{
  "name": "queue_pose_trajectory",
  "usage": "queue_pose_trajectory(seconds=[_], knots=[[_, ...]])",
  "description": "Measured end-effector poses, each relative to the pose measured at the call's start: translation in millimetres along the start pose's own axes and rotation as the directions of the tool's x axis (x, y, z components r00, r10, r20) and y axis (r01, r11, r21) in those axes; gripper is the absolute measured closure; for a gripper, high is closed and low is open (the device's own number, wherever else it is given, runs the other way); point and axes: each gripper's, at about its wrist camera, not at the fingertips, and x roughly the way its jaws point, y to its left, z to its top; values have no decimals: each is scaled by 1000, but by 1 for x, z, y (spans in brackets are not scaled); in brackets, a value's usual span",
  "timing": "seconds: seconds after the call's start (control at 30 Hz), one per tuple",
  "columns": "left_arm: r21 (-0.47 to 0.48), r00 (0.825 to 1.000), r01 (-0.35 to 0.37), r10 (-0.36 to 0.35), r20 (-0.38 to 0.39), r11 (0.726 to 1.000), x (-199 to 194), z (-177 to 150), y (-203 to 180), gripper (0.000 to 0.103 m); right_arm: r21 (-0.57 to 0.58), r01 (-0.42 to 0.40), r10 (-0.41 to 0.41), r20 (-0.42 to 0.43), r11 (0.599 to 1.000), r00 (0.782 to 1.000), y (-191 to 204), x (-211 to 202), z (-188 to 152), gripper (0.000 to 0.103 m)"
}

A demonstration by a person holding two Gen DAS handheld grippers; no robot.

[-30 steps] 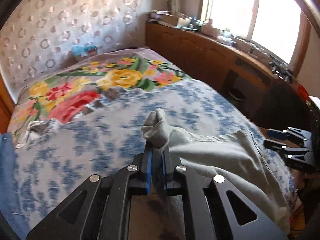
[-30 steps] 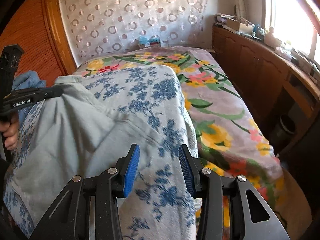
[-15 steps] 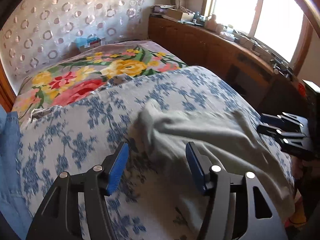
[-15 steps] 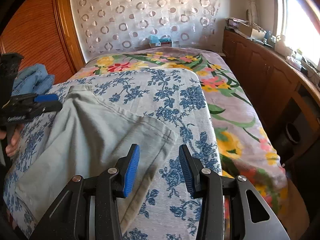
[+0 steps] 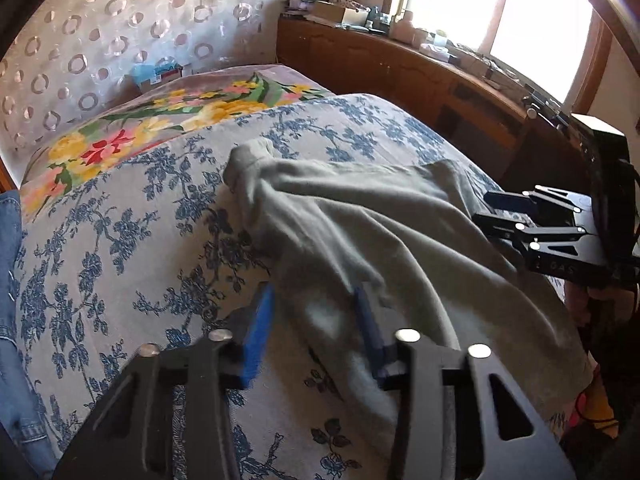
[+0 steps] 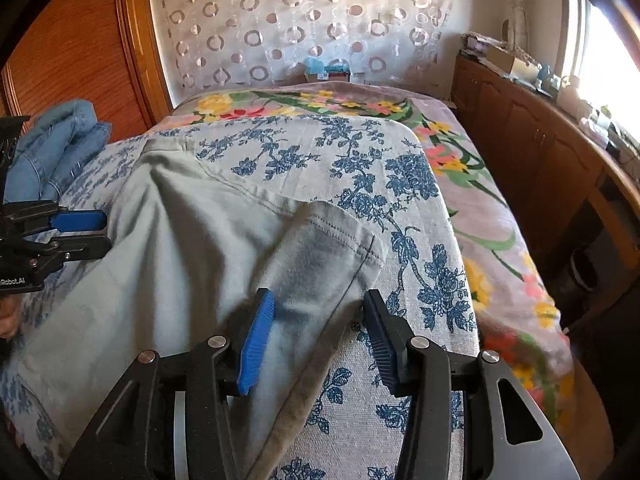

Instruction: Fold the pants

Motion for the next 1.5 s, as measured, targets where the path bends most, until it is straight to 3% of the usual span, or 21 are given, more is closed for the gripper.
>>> queue_pose_trajectory(seconds=[0.13,0.2,0.27,0.53,0.6,0.77,0.83,1.0,1.07,1.23,1.37,1.5], knots=[[5,1000,12,-12,0,1000,-1,-3,-3,82,7,-5,5,1,1000,1000,-1,-1,0,53],[13,1000,6,-6,4,1000,-4,-5,-4,94,4,-3,3,2,1000,1000,0,-1,-1,53],[13,1000,-4,4,17,1000,-8,-6,-4,98,1,3,-3,2,1000,1000,1,0,-2,52],[-16,997,-56,57,52,998,-33,-9,13,99,16,14,-14,3,1000,1000,-1,-2,-3,50],[-28,993,-100,101,53,995,-35,-12,20,99,14,18,-18,5,1000,1000,-1,-2,-3,50],[-53,994,-89,92,66,995,-43,-14,28,99,12,21,-21,5,1000,1000,-2,-3,-3,50],[-51,994,-84,87,66,995,-45,-14,25,93,3,34,-34,10,999,999,-1,-4,-4,50],[-40,995,-62,65,80,997,-44,-16,15,38,0,21,-21,19,1000,1000,5,-14,-6,50],[-42,995,-58,62,80,997,-42,-17,12,32,-4,13,-13,28,1000,1000,7,-20,-7,50],[-29,995,-59,62,80,998,-36,-19,1,32,-11,-8,8,41,1000,999,13,-30,-10,50],[-17,999,-32,33,42,999,-28,-23,-7,49,-9,-16,17,39,1000,999,16,-34,-15,50],[-9,999,-45,45,10,999,-20,-28,-13,53,-3,-23,23,32,1000,999,17,-35,-21,50]])
